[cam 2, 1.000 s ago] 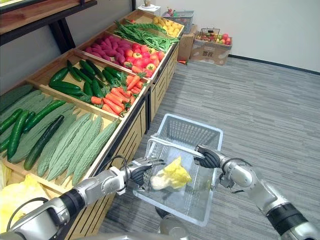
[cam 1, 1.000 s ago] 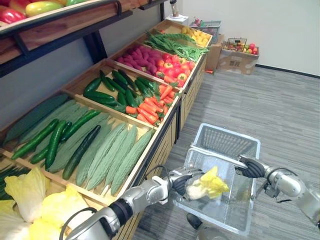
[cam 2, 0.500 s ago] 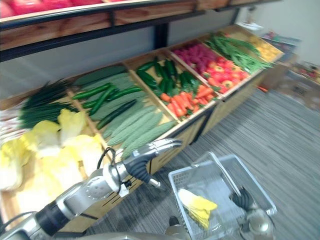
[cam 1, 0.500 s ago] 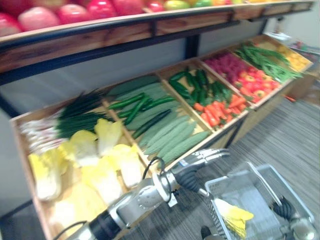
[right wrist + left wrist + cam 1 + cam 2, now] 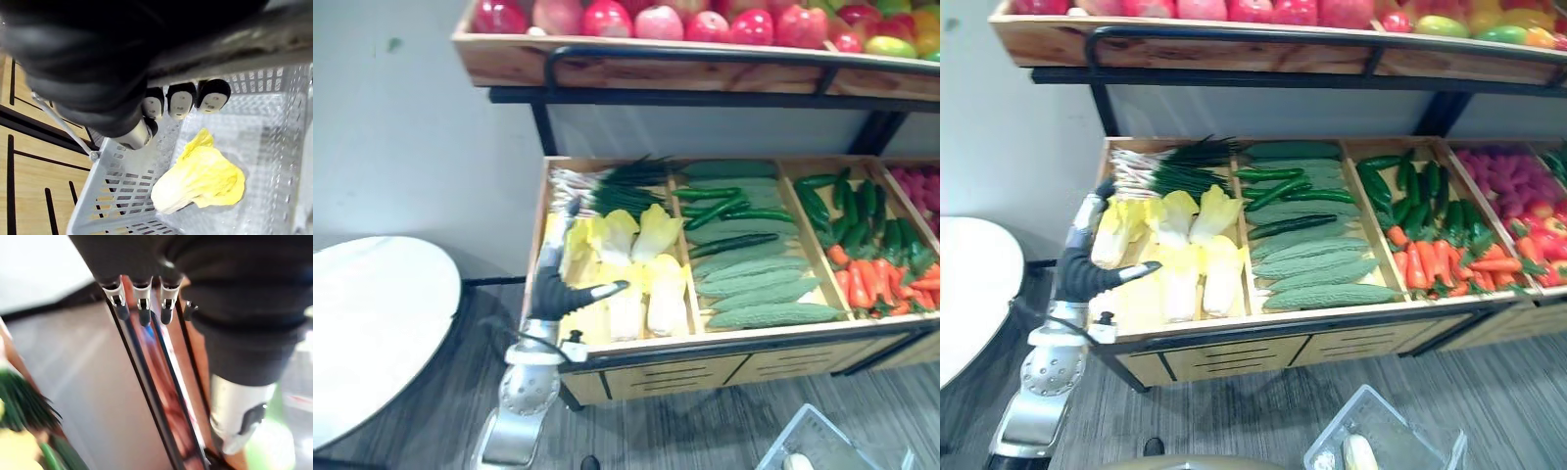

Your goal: Pick vegetable in the basket

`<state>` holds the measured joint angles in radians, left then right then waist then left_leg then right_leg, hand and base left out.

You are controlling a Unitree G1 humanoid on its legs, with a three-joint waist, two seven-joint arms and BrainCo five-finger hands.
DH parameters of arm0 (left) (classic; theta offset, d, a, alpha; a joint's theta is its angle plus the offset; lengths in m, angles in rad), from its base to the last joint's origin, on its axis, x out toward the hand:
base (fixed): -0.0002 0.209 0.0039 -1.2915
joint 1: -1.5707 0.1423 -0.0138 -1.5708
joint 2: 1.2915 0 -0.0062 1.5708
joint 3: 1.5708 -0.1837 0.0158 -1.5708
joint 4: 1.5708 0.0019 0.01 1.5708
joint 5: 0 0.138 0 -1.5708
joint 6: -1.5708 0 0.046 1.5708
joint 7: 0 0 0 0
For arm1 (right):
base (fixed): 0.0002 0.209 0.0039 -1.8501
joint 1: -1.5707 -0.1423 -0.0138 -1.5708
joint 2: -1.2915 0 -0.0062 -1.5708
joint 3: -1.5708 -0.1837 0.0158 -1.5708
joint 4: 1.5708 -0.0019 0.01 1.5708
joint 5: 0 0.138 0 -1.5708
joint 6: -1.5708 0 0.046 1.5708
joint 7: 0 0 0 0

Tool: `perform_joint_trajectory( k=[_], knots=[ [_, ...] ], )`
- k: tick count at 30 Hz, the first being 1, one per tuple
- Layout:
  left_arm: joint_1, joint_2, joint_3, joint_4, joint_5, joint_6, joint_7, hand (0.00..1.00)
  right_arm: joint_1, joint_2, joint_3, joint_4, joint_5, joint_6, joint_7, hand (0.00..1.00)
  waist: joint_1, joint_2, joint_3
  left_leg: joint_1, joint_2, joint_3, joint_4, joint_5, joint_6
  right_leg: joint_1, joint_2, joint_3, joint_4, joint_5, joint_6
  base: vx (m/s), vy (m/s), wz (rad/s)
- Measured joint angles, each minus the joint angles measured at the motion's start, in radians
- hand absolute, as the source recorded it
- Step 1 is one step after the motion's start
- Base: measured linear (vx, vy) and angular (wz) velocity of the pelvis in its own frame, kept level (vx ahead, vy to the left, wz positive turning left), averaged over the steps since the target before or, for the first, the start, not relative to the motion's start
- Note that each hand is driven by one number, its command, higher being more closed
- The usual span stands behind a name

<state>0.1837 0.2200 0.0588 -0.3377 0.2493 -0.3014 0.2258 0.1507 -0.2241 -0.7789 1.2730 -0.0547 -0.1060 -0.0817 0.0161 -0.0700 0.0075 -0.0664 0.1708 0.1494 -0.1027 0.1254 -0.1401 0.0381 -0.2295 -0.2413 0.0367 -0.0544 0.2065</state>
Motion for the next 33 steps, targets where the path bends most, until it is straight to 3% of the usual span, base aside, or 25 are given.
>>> perform_joint_trajectory(
  k=[2, 6, 11, 13, 19, 21, 33],
  knots=[
    [0.022, -0.033, 0.080, 0.095, 0.011, 0.010, 0.020, 0.00, 0.008, 0.011, -0.001, -0.001, 0.015, 0.003, 0.000, 1.00, 0.012, 0.004, -0.003, -0.003, -0.003, -0.027, 0.000, -0.001, 0.004, 0.010, 0.000, -0.026, 0.000, -0.009, -0.009, -0.05, 0.002, 0.37],
    [0.058, -0.071, 0.232, 0.351, 0.014, 0.084, 0.077, 0.00, 0.007, 0.050, 0.000, -0.029, 0.015, 0.006, -0.001, 1.00, 0.015, 0.005, -0.019, -0.021, -0.013, -0.079, 0.000, -0.001, 0.005, 0.020, 0.000, -0.068, 0.000, -0.026, -0.012, -0.03, 0.000, 0.30],
    [0.088, -0.080, 0.327, 0.617, 0.052, 0.142, 0.122, 0.00, 0.008, 0.105, 0.004, -0.095, 0.015, 0.006, -0.002, 1.00, 0.015, -0.008, -0.028, -0.027, -0.017, -0.084, 0.000, -0.002, 0.006, 0.025, -0.003, -0.082, -0.004, -0.028, -0.018, 0.04, -0.010, 0.07],
    [0.084, -0.087, 0.376, 0.797, 0.079, 0.161, 0.126, 0.00, 0.010, 0.123, 0.015, -0.121, 0.014, 0.008, -0.004, 1.00, 0.013, -0.012, -0.030, -0.022, -0.020, -0.085, 0.000, -0.002, 0.006, 0.039, -0.003, -0.088, -0.019, -0.028, -0.018, 0.07, -0.020, 0.02],
    [0.073, -0.099, 0.427, 1.182, 0.027, 0.198, 0.076, 0.00, -0.008, 0.129, 0.031, -0.126, 0.003, 0.011, -0.022, 1.00, 0.005, -0.012, -0.039, -0.015, -0.020, -0.080, 0.000, -0.010, 0.003, 0.043, -0.003, -0.085, -0.027, -0.031, -0.020, 0.07, -0.026, -0.03],
    [0.074, -0.100, 0.427, 1.316, -0.013, 0.208, 0.034, 0.00, -0.037, 0.128, 0.031, -0.117, -0.025, 0.014, -0.024, 1.00, -0.019, -0.009, -0.039, -0.009, -0.020, -0.073, 0.001, -0.015, 0.000, 0.047, -0.002, -0.078, -0.034, -0.028, -0.015, 0.05, -0.022, -0.10],
    [0.043, -0.105, 0.336, 1.424, -0.051, 0.218, -0.094, 0.00, -0.070, 0.102, 0.051, -0.078, -0.055, 0.034, -0.031, 1.00, -0.042, 0.002, -0.022, 0.049, -0.014, -0.021, -0.001, -0.046, -0.009, 0.063, -0.005, -0.025, -0.035, -0.032, -0.024, 0.01, -0.012, -0.14]
  ],
)
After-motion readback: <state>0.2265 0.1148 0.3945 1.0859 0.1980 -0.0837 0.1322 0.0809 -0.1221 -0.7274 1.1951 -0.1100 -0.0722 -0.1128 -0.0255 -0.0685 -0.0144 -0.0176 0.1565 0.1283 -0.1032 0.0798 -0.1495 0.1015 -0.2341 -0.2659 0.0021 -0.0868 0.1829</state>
